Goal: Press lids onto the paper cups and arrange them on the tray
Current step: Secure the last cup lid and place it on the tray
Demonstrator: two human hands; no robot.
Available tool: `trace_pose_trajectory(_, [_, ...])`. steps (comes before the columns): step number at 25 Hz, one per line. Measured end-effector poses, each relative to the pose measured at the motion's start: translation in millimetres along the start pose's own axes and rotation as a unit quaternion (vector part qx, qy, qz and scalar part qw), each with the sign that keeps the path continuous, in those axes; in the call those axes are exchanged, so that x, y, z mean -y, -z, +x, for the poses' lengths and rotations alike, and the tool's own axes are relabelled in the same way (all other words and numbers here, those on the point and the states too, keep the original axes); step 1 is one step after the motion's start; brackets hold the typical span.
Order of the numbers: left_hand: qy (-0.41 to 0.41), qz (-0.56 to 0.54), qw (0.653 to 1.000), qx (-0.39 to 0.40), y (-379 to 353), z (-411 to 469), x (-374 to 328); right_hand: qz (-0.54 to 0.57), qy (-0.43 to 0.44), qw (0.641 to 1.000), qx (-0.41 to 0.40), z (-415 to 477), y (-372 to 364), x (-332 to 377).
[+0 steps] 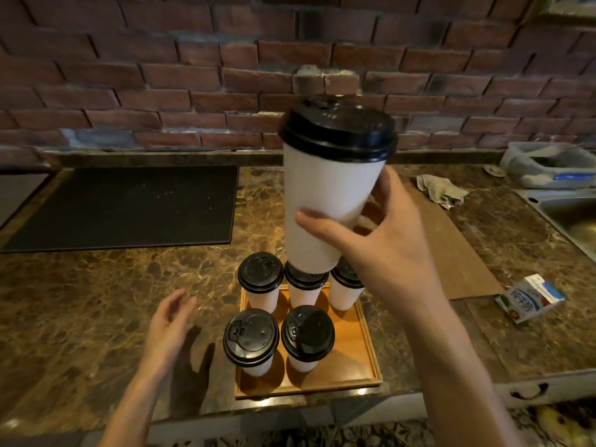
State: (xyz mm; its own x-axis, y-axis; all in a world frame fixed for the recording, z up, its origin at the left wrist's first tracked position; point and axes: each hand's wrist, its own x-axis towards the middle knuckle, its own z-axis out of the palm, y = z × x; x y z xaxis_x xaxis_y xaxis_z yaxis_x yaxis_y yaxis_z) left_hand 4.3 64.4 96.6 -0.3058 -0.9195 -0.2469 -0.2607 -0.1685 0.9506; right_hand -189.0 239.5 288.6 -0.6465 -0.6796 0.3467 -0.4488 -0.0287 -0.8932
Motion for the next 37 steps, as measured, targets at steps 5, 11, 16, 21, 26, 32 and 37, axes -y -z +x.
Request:
trace_pose_trajectory(5, [-0.230,-0.175,0.915,0.282,-4.4,-55.2,-105.9,-0.001,0.009,0.997,0.075,-12.9,-19.3,7.3])
trace_pose_trajectory(11, [-0.316,-0.062,0.893,0.314,-29.9,-72.9,-134.7,0.022,-0.004,0.991,0.130,-25.6,-25.4,8.0])
trace_pose_trajectory(16, [-0.308,-0.064,0.908,0.277,-38.0,-66.7,-126.7,-0.046,0.003,0.987,0.154,-25.7,-15.6,16.1])
trace_pose_trajectory(21, [-0.334,-0.072,0.897,0.279,-44.8,-73.4,-132.0,-0.148,-0.012,0.969,0.196,-14.1,14.4,48.7])
trace_pose_trajectory(26, [-0.343,-0.105,0.906,0.225,-65.3,-88.3,-141.3,-0.296,0.082,0.938,0.160,14.1,3.7,83.8])
trace_pose_trajectory(32, [-0.328,-0.058,0.929,0.160,-77.8,-90.7,-149.3,-0.289,0.084,0.939,0.165,47.6,-7.5,78.9])
trace_pose_trajectory(37, [-0.310,-0.091,0.886,0.333,-64.6,-73.3,-158.4,-0.136,0.202,0.929,0.280,54.8,9.9,75.9])
